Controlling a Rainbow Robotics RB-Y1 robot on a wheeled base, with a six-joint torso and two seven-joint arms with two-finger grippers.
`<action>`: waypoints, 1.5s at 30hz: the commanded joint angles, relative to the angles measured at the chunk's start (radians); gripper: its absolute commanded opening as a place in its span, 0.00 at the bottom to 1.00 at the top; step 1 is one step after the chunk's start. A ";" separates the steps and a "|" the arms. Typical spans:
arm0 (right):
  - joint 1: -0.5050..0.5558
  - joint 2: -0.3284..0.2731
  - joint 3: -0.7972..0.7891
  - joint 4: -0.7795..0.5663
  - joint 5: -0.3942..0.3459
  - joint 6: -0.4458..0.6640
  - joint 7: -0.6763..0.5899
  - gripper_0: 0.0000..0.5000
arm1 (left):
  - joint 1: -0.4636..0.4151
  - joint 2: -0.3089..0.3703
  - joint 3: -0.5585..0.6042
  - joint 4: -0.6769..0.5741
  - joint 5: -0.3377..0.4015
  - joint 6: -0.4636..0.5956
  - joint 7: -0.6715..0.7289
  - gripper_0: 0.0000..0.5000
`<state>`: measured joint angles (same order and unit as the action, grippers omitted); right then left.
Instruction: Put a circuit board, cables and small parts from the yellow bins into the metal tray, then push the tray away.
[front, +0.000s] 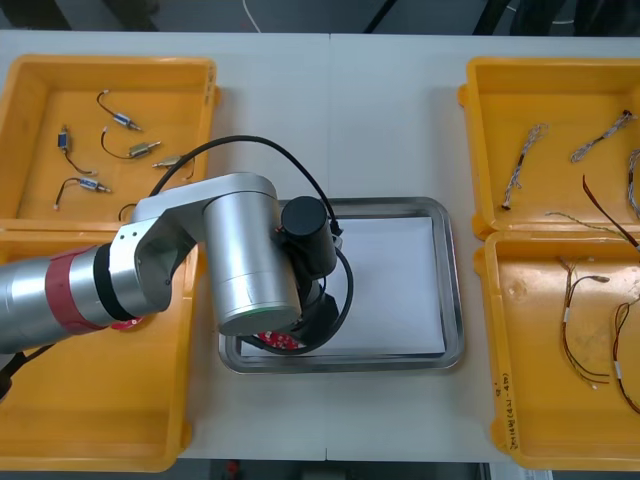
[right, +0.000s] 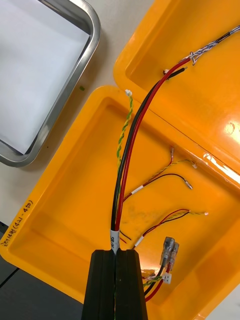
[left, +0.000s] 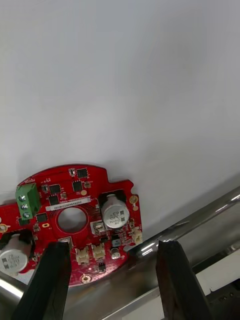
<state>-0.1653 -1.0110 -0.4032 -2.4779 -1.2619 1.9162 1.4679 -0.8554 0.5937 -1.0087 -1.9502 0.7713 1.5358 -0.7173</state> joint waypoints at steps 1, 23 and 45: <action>-0.025 -0.041 0.010 -0.016 0.001 0.004 -0.001 0.00 | -0.036 0.038 0.070 -0.069 0.048 0.021 0.099 1.00; -0.203 -0.057 0.156 -0.007 -0.083 0.004 -0.012 0.00 | -0.036 0.077 0.568 -0.092 0.198 0.384 0.102 1.00; -0.531 0.092 0.563 -0.010 -0.076 0.004 -0.027 0.00 | -0.037 0.103 0.834 0.192 0.000 0.384 0.087 1.00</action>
<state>-0.6366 -0.9721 0.0979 -2.4777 -1.3593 1.9166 1.4674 -0.8567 0.6539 -0.2290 -1.7867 0.8070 1.9116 -0.6703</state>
